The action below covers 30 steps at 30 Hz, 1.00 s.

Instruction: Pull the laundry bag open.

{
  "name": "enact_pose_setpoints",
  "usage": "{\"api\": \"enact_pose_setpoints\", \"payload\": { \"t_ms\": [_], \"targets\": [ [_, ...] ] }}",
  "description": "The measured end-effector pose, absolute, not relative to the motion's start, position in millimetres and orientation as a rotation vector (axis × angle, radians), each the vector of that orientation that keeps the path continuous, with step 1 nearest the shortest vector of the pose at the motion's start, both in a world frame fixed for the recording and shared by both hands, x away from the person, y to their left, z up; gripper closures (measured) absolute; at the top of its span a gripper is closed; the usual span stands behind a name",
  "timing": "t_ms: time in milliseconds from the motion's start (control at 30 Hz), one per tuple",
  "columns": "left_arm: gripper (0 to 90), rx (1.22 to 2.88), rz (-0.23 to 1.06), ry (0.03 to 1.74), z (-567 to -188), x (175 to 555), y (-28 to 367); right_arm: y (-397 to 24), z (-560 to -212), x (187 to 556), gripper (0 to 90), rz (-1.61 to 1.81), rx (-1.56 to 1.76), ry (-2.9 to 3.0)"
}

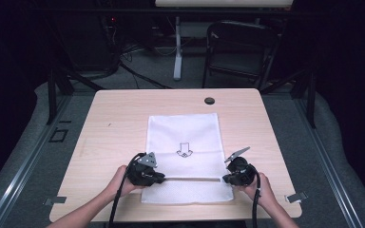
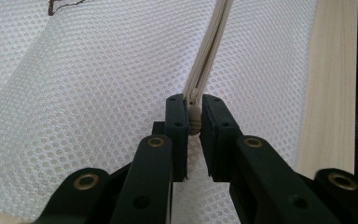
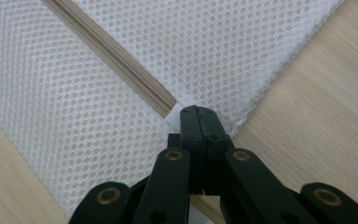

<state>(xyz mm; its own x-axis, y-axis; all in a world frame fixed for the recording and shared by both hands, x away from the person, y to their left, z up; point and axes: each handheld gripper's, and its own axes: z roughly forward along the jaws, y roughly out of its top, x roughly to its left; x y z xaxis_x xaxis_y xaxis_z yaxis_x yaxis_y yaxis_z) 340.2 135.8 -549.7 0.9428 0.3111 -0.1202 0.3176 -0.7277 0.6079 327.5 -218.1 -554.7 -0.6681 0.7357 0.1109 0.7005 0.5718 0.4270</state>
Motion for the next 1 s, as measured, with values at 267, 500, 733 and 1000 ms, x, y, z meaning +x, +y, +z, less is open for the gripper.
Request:
{"api": "enact_pose_setpoints", "payload": {
  "t_ms": [267,500,733,1000],
  "targets": [
    [81.5,2.438,-0.005,0.466,-549.1,337.8,144.2,-217.7,-555.2,327.1,90.0,0.692,1.248,2.707],
    [81.5,2.432,-0.019,0.476,-550.9,337.4,150.2,-217.1,-554.9,327.2,90.0,0.683,1.244,2.707],
    [81.5,2.439,-0.009,0.490,-550.2,336.7,151.3,-217.2,-554.8,327.1,90.0,0.681,1.241,2.709],
    [81.5,2.453,-0.012,0.487,-551.0,336.4,154.2,-216.8,-554.7,326.8,90.0,0.680,1.229,2.712]
  ]
}}
